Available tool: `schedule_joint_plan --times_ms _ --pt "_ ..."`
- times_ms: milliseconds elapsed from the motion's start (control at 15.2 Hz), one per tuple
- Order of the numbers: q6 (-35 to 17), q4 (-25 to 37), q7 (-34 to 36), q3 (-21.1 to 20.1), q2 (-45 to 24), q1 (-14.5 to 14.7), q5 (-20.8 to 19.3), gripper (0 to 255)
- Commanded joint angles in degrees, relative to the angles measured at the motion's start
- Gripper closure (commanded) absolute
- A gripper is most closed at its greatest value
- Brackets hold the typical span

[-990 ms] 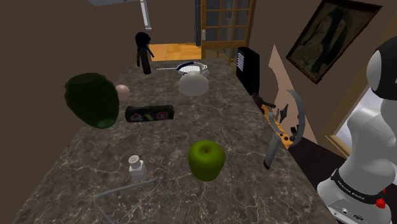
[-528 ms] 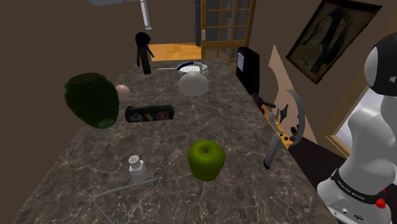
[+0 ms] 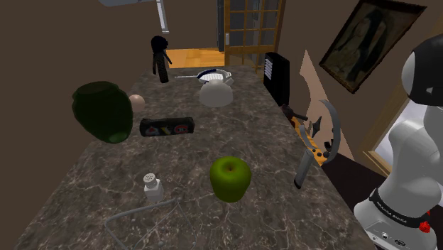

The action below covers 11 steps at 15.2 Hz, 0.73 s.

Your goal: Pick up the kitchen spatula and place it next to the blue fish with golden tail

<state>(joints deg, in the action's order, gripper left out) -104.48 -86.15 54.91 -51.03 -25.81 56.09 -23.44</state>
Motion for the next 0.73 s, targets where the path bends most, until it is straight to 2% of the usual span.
schedule_joint_plan --times_ms 0,660 --pt "-1.45 -1.37 0.4 0.12 -0.19 -0.1 -0.26 255" --pt "-8.03 -6.93 2.06 1.29 -1.97 -0.28 -2.25 255"
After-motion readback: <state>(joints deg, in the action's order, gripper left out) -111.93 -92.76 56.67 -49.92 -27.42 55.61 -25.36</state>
